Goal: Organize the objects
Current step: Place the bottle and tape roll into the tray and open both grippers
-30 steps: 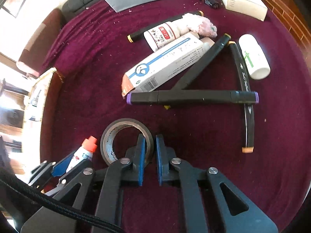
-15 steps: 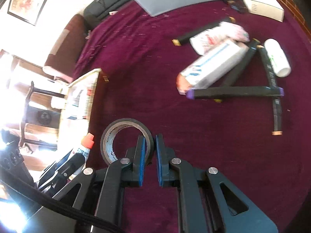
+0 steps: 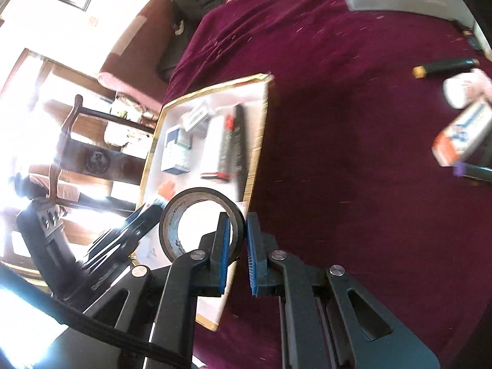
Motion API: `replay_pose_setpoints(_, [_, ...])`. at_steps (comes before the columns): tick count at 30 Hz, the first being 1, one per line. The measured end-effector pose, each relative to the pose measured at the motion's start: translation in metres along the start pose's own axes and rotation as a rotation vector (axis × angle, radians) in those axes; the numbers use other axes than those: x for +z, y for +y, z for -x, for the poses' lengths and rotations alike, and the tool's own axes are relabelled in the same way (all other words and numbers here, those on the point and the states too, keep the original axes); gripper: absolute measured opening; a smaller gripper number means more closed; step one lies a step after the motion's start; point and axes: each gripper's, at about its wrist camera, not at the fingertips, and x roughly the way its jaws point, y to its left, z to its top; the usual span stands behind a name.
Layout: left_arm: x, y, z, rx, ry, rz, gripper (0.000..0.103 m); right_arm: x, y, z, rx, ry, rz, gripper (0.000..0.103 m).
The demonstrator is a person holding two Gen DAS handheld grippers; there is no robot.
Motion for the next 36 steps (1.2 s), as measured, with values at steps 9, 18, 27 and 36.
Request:
replay_pose_setpoints(9, [0.018,0.034,-0.048,-0.04,0.09,-0.013,0.023,-0.002,0.04,-0.068,-0.099,0.059,0.042,0.009])
replay_pose_setpoints(18, [0.033,0.03,-0.068,-0.059,0.106,-0.052,0.023,0.003,0.03,-0.094,-0.233,0.053,0.032,0.009])
replay_pose_setpoints(27, [0.038,0.035,-0.076,-0.044,0.109,-0.04,0.023,0.013,0.029,-0.1,-0.275,0.034,0.019,0.009])
replay_pose_setpoints(36, [0.032,0.042,-0.074,-0.104,0.095,0.05,0.044,0.015,0.034,-0.103,-0.299,0.034,0.037,0.013])
